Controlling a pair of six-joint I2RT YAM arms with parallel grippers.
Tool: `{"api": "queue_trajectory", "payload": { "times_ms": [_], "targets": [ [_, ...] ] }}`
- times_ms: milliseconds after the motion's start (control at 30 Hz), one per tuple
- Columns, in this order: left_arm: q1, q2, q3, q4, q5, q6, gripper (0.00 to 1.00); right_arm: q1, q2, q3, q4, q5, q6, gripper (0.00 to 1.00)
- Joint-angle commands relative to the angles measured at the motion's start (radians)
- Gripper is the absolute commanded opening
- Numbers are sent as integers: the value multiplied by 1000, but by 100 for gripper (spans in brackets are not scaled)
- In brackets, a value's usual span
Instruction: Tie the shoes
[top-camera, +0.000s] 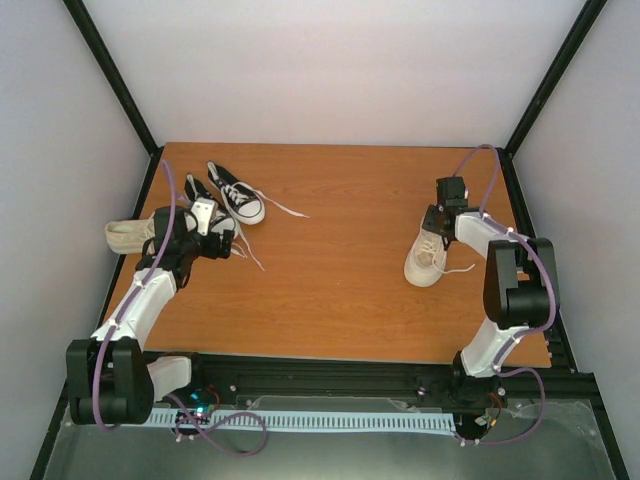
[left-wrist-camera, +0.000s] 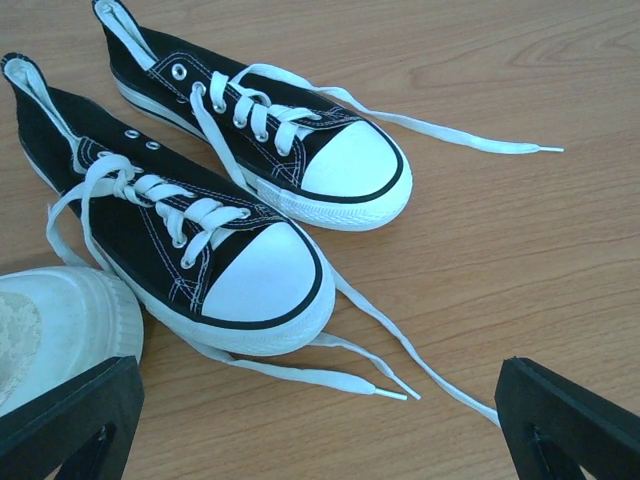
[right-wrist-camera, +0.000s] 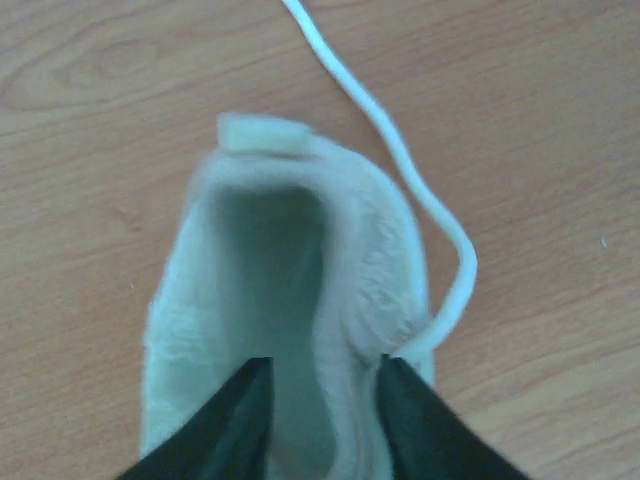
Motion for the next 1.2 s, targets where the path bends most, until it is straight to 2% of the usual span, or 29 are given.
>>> {"api": "queue_trajectory", "payload": {
  "times_ms": [0,33,67,333,500,700,767,800,833,900,967,1033,1133,1167],
  "targets": [
    [1,25,24,9,40,26,100,23,-37,-23,1,-95,-3,16],
    [0,38,31,2,45,27,100,40,-55,-34,9,-100,0,5],
    [1,53,38,-5,50,29,100,59,-72,-40,10,-102,10,3],
    [-1,123,83,-60,100,41,100,326,-165,-79,50,-48,201,3],
    [-1,143,93,-75,115,47,100,448,-72,-28,122,-56,323,3],
    [-1,141,94,-85,128,57,100,501,59,99,83,-61,307,3],
    [-1,144,96,-91,144,61,100,501,76,144,25,-64,258,18],
    [-1,147,98,-94,150,64,100,501,68,156,-3,-49,231,30],
    [-2,152,103,-102,159,68,100,501,47,161,-35,-24,209,49],
    [-5,162,123,-126,170,85,100,499,-14,154,-90,25,149,66],
    [-22,176,174,-185,187,131,100,482,-83,144,-164,55,103,74],
    [-79,184,259,-279,198,201,99,431,-155,106,-193,26,61,77],
    [-270,202,381,-446,153,333,95,270,-227,52,-207,-133,25,77],
    [-375,221,433,-496,137,365,93,212,-235,41,-215,-178,21,76]
  ]
}}
